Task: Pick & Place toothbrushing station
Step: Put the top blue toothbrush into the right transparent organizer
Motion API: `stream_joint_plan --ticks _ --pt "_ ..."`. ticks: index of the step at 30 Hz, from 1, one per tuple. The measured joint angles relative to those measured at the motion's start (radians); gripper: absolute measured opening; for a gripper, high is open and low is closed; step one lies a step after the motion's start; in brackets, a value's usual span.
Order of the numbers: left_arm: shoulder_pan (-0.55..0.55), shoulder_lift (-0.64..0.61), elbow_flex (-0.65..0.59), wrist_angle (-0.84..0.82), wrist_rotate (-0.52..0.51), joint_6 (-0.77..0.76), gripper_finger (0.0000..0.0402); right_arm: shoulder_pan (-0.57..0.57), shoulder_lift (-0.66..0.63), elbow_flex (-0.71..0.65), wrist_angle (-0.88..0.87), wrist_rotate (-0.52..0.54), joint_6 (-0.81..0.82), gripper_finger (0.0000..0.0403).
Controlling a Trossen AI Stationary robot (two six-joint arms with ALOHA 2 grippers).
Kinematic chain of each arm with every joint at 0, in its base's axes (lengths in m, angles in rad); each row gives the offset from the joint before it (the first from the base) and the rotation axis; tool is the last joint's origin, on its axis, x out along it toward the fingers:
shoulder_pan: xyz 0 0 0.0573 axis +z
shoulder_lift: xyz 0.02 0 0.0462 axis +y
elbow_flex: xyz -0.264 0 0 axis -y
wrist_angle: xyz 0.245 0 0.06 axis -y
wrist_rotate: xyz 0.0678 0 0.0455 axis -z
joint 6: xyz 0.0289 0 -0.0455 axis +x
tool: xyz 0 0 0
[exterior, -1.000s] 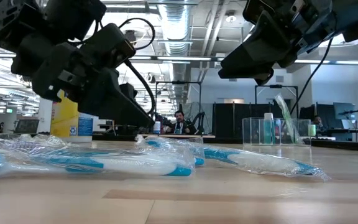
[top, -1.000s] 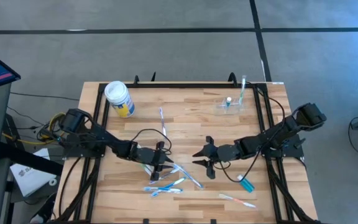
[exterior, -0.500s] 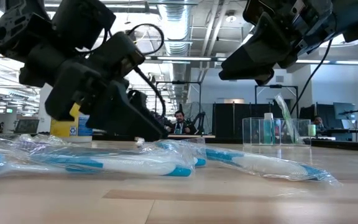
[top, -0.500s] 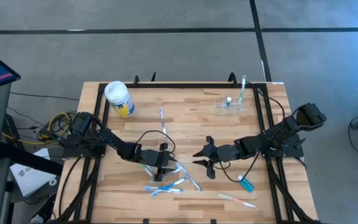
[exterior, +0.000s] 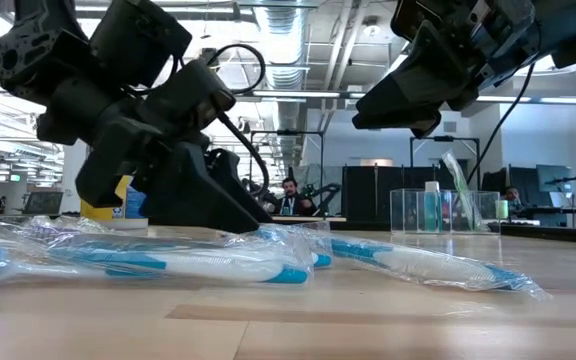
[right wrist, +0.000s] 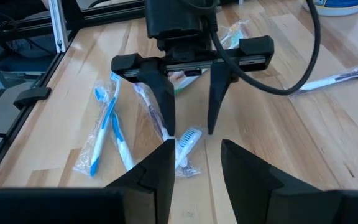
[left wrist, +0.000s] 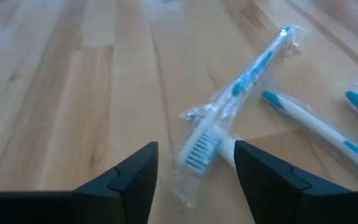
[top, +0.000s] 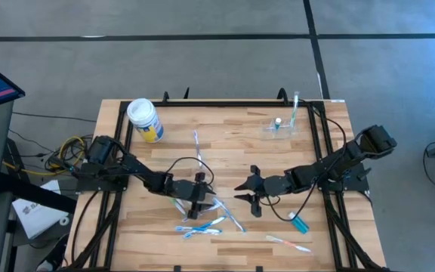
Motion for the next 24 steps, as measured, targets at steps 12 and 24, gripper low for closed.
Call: stream_joint_plan --ticks 12,24 --pt "0.000 0.000 0.000 -0.046 0.001 0.000 0.0160 0.000 0.000 0.000 0.000 0.000 0.000 0.0120" --pt "-0.001 0.000 0.000 -0.056 -0.002 -0.001 0.0032 0.000 0.000 0.000 0.000 0.000 0.000 0.0120"
